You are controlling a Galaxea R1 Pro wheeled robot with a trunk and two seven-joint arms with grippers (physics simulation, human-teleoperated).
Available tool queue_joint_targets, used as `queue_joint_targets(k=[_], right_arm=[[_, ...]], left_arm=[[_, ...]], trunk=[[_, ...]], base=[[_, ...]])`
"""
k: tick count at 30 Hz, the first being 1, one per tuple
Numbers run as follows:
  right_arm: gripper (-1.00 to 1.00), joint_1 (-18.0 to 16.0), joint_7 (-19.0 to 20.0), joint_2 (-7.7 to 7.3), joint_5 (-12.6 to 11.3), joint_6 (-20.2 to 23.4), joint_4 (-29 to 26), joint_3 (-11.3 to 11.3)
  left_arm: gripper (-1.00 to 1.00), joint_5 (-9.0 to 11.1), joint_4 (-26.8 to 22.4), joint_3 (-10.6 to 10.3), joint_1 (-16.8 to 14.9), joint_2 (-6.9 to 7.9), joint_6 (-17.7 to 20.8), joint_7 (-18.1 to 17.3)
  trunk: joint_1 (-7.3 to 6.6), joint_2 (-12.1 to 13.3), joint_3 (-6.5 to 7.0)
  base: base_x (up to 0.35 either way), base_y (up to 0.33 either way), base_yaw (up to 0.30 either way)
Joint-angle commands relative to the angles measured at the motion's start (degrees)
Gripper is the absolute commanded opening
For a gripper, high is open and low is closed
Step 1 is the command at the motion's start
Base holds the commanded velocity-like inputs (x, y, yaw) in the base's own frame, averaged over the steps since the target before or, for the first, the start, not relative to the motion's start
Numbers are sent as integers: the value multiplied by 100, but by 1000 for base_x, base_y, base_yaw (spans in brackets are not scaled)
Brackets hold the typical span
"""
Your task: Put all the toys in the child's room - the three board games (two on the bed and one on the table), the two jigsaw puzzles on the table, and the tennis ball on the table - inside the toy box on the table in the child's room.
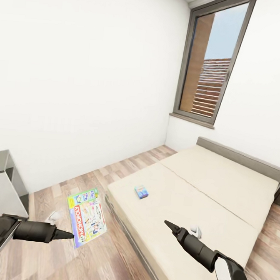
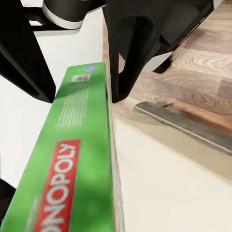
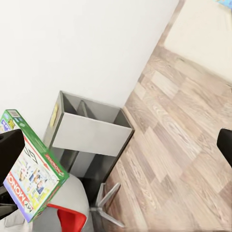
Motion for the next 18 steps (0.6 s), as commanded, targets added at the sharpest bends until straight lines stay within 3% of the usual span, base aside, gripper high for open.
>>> queue_joint_targets(k=[1, 18], right_arm=[[100, -6, 13, 6, 3, 37, -4, -18], [100, -14, -60, -3, 5, -172, 180, -18]], left_arm=[[-100, -38, -3, 15, -8, -5, 57, -15], [-100, -38, -3, 20, -6, -28, 60, 137]], trunk=[[4, -13, -13], [4, -13, -13]], base=[[0, 0, 290], [0, 0, 290]])
